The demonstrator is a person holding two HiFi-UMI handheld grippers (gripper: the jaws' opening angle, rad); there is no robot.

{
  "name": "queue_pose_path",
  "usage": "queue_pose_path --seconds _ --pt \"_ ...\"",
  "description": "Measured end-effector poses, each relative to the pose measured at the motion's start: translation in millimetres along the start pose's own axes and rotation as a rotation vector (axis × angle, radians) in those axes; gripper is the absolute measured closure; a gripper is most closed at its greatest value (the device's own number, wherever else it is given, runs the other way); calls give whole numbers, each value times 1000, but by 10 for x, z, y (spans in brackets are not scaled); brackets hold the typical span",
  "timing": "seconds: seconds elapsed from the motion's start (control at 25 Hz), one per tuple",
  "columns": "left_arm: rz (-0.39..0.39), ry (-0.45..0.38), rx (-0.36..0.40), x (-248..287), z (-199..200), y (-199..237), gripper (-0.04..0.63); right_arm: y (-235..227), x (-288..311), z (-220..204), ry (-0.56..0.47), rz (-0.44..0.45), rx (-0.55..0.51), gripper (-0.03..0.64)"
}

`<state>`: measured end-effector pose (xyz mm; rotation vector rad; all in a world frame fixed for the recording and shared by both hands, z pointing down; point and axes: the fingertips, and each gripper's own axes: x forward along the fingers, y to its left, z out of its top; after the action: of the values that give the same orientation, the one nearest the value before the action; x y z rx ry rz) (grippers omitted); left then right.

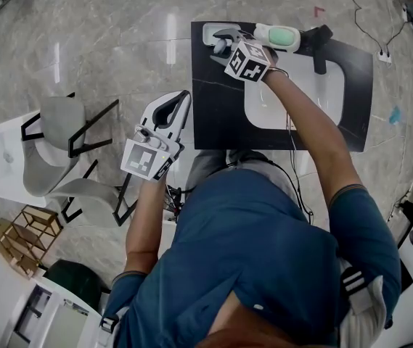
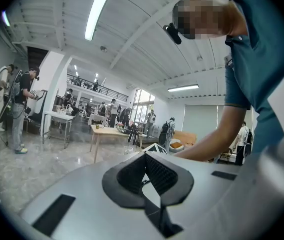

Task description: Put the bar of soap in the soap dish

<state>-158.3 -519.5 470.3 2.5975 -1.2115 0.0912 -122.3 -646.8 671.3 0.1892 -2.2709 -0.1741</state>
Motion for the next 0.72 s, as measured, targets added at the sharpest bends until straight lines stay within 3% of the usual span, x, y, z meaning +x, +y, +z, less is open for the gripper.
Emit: queue_pose_path --seconds 0.36,0.6,0.72 --pt "0 0 -18 5 -29 33 592 -311 -12 125 -35 -46 18 385" --pt "-1 7 -27 8 -81 46 592 -412 198 -101 0 -41 24 407" --pt "-1 11 -30 -2 -92 58 592 -447 206 -162 -11 -69 28 497"
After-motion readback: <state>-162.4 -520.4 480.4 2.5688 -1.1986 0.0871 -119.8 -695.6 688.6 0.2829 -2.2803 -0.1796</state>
